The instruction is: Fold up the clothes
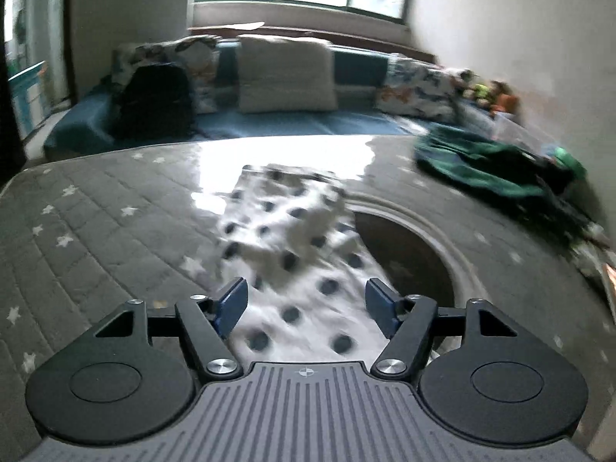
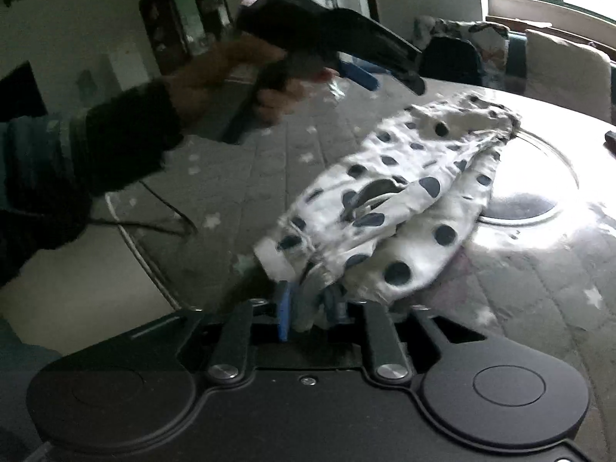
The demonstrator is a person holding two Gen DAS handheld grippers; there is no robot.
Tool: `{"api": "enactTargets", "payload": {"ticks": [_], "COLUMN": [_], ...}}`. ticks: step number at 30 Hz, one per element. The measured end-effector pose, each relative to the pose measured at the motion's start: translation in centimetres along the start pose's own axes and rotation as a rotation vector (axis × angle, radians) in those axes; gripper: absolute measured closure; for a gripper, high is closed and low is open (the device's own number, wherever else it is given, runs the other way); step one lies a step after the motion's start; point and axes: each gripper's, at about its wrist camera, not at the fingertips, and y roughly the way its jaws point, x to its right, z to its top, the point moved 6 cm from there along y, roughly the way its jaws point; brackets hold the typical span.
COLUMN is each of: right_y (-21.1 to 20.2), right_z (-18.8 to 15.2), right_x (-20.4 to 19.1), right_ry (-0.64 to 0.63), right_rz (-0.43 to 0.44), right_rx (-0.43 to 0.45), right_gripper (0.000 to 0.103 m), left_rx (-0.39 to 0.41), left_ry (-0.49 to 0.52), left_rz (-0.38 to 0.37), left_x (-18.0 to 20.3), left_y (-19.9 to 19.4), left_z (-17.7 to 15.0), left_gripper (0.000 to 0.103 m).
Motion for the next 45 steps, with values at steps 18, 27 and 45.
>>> {"api": "enactTargets", "payload": {"ticks": [18, 27, 45], "right_y": [-1.5, 8.9, 20.6], "right_z": [9.9, 16.3, 24.3], "right_x": [8.7, 15.0, 23.4], "right_ry": [-0.094, -0.081, 0.094], "right_rz": [-0.227, -0.227, -0.222], "right_rx": [0.086, 0.036, -0.018], "right_gripper": [0.077, 0.077, 0.077], "left_rx": [-0.128, -0.107, -0.105], "left_ry": [0.098, 0.134, 0.096], "left_rz": [-0.212, -0.214, -0.251], "left_x": [6.8, 7.3, 7.0], "left_y": [1.4, 1.5, 1.5], "left_z": [-9.3, -10.7, -10.7], "left_gripper": [0.034, 0.034, 0.031]}}
